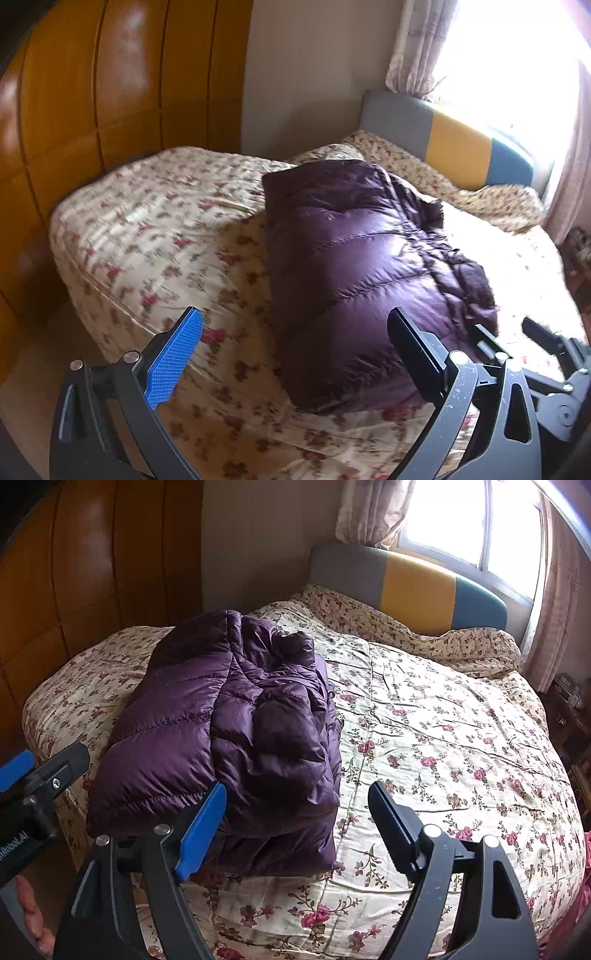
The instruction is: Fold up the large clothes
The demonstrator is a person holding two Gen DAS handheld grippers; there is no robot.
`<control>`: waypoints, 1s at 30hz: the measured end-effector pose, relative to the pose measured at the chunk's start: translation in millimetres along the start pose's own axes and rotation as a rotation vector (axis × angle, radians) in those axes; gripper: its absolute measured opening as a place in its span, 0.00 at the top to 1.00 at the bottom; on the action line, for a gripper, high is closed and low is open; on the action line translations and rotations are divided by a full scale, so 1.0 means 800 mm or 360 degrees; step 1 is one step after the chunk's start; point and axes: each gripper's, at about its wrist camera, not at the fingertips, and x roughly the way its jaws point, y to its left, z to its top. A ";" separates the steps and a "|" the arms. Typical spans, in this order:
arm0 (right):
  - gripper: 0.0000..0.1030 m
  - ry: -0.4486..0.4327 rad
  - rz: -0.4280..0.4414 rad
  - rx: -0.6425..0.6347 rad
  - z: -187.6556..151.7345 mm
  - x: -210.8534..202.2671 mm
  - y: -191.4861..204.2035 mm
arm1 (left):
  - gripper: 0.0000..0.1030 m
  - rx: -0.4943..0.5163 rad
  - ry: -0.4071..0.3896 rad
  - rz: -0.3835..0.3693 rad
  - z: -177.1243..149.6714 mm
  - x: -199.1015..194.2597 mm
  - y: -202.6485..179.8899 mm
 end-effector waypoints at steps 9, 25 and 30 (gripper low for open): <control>0.21 -0.0002 0.0015 -0.0012 0.000 -0.001 0.003 | 0.03 0.0017 -0.0023 0.0063 0.001 -0.007 -0.003; 0.18 0.0004 0.0019 0.0009 0.000 -0.001 0.000 | 0.05 0.0071 -0.0070 0.0087 0.001 -0.017 -0.011; 0.16 0.0000 0.0025 0.0006 -0.001 -0.002 0.000 | 0.05 0.0071 -0.0054 0.0113 0.000 -0.015 -0.012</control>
